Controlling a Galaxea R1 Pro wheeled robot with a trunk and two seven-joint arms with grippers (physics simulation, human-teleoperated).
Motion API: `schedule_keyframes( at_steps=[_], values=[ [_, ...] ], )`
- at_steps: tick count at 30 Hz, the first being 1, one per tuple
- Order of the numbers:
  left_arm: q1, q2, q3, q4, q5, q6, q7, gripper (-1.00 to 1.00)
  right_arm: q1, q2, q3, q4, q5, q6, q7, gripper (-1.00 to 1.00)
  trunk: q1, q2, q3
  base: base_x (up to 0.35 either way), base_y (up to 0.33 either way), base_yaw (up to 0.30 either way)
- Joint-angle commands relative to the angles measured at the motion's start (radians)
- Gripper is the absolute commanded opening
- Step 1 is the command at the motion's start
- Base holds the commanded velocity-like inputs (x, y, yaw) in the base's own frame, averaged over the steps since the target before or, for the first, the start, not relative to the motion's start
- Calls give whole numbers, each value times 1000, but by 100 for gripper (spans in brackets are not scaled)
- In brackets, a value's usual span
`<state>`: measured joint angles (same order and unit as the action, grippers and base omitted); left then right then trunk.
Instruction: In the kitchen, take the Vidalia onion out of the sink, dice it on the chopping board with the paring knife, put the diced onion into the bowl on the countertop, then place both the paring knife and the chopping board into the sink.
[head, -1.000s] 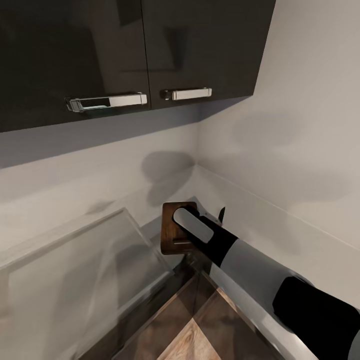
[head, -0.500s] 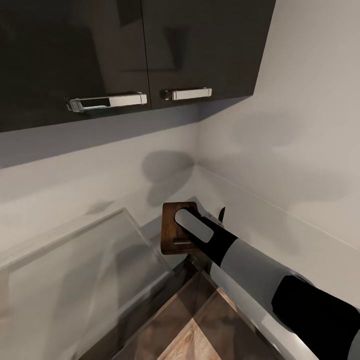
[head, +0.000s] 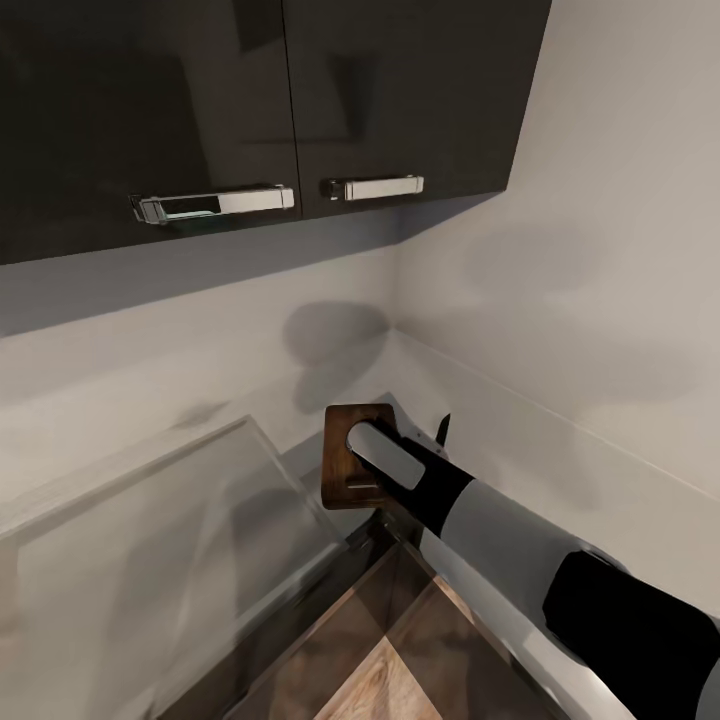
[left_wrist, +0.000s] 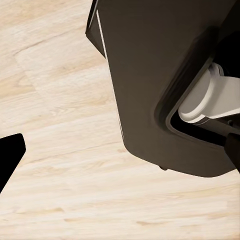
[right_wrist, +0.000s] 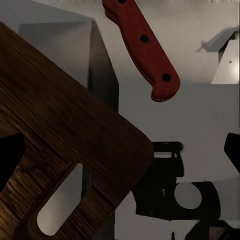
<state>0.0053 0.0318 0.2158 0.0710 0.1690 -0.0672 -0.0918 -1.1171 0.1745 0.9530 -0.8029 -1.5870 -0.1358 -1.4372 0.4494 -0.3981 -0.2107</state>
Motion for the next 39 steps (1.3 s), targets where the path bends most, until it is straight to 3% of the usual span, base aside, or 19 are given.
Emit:
schedule_keyframes(
  at_steps=[1,11,19,39],
  values=[
    [-1,0,1,3,11,-5,-6,100,-1,0,14,1,-4,-10,-2,100,1,-2,-2,0,0,0],
    [-1,0,1,3,11,-5,-6,100,5,0,46,1,-5,-8,-5,100,1,-2,-2,0,0,0],
    [-1,0,1,3,11,-5,-6,100,7,0,93,1,-5,-8,-2,100,1,-2,-2,0,0,0],
    [-1,0,1,3,11,-5,-6,100,21,0,99,1,-8,-7,4,100,1,-2,-3,0,0,0]
  ],
)
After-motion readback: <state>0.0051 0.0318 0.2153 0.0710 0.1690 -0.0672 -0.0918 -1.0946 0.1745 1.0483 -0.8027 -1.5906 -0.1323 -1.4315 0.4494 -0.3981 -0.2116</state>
